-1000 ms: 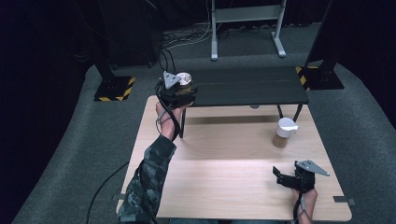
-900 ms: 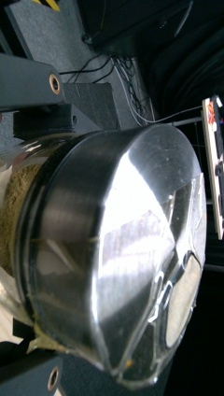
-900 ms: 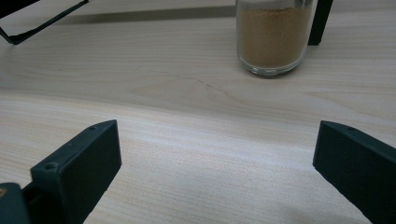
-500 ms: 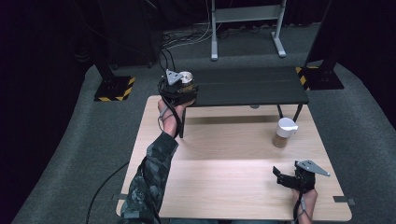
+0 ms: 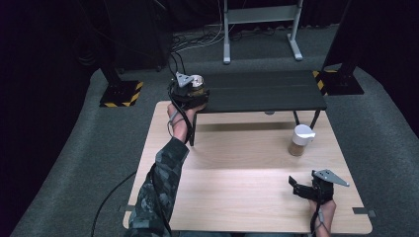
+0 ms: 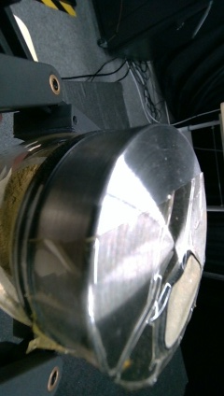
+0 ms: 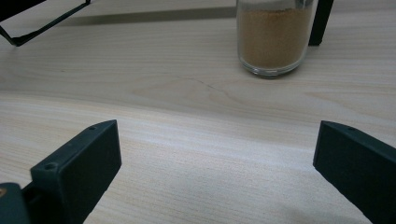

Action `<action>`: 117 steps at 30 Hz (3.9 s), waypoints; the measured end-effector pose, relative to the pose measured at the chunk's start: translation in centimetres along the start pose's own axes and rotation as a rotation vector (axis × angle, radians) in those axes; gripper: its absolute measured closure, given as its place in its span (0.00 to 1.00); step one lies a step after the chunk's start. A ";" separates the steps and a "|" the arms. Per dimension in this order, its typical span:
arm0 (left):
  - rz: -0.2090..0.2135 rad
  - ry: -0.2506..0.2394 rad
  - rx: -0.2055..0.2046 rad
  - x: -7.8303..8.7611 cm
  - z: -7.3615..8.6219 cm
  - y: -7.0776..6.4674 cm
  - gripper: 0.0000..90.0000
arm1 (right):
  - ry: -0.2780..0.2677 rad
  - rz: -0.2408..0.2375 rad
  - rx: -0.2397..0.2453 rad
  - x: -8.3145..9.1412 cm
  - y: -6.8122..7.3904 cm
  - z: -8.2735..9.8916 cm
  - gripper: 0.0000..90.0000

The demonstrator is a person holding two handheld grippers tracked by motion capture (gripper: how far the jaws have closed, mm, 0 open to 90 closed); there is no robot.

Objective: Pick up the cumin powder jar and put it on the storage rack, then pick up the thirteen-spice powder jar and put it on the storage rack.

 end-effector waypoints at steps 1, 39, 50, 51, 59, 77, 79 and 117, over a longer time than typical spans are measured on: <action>0.005 -0.005 0.006 -0.1 0.1 0.1 0.33 | 0.000 0.000 0.000 0.0 0.0 0.0 0.00; 0.027 0.010 -0.006 0.2 0.4 0.7 0.14 | -0.004 -0.003 0.006 0.1 0.0 0.0 0.00; 0.071 0.040 -0.128 3.2 1.6 0.3 0.00 | -0.006 0.003 0.007 0.0 0.1 0.1 0.00; 0.076 0.045 -0.138 3.5 1.9 0.3 0.00 | -0.006 0.003 0.008 0.0 0.1 0.1 0.00; 0.070 0.074 -0.198 5.3 5.8 -0.4 0.00 | -0.001 0.008 0.010 0.0 0.2 0.0 0.00; 0.121 0.339 -0.090 4.4 22.1 -1.2 0.00 | 0.015 0.014 0.013 -0.1 0.2 -0.1 0.00; 0.108 0.338 -0.088 4.5 23.0 -1.1 0.00 | 0.016 0.009 0.013 -0.1 0.2 -0.1 0.00; 0.106 0.325 0.019 5.8 27.2 -0.9 0.00 | -0.032 -0.049 0.050 0.1 0.3 0.2 0.00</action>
Point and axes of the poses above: each handheld gripper's, and its own axes: x roughly backward along the jaws, z roughly out of its underside, y roughly to its left, the point moved 10 cm from there along -x, roughly forward along the jaws, and after that the axes turned 8 degrees about y, right-handed, at the moved point
